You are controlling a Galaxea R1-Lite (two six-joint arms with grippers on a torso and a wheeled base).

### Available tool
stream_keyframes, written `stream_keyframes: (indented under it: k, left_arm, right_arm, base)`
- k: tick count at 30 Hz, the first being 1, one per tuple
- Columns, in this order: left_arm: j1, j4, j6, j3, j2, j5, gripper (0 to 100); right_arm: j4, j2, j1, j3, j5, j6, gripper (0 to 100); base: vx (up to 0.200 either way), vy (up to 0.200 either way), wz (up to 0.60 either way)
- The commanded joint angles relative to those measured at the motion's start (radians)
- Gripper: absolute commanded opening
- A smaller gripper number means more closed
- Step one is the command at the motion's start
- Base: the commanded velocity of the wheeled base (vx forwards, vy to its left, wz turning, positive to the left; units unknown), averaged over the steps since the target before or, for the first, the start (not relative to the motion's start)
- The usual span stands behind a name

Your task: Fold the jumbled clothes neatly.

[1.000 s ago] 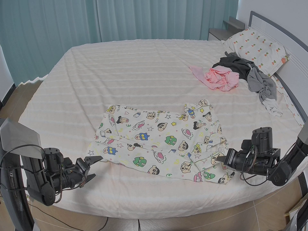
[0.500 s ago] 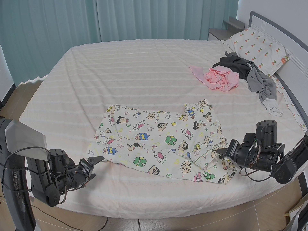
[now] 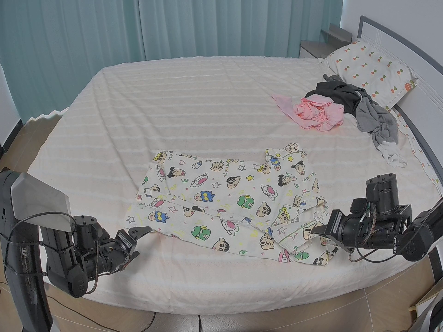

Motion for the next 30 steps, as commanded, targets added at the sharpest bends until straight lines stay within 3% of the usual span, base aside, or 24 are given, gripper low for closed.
stream_keyframes:
  k: [1, 7, 16, 17, 23, 30]
  left_arm:
    - [0.0, -0.001, 0.005, 0.0, 0.004, 0.0, 100]
    - [0.0, -0.001, 0.005, 0.0, 0.004, 0.002, 100]
    - [0.0, -0.001, 0.005, 0.0, 0.004, 0.002, 100]
    - [0.0, -0.001, 0.005, 0.0, 0.004, 0.002, 100]
    - [0.0, -0.001, 0.005, 0.0, 0.004, 0.002, 100]
    - [-0.002, -0.001, 0.005, 0.0, 0.005, 0.002, 100]
  right_arm:
    - [0.043, 0.004, 0.002, -0.028, 0.0, -0.005, 0]
    - [0.127, 0.04, -0.019, -0.028, 0.0, -0.107, 0]
    - [0.136, 0.14, -0.064, -0.031, 0.002, -0.167, 0]
    - [0.135, 0.149, -0.068, -0.031, 0.002, -0.173, 100]
    - [0.146, 0.162, -0.114, -0.03, 0.002, -0.239, 100]
    - [0.135, 0.097, -0.111, -0.025, 0.002, -0.247, 100]
  base:
    - [0.0, 0.0, 0.0]
    - [0.0, 0.0, 0.0]
    - [0.0, 0.0, 0.0]
    - [0.0, 0.0, 0.0]
    - [0.0, 0.0, 0.0]
    - [0.0, 0.0, 0.0]
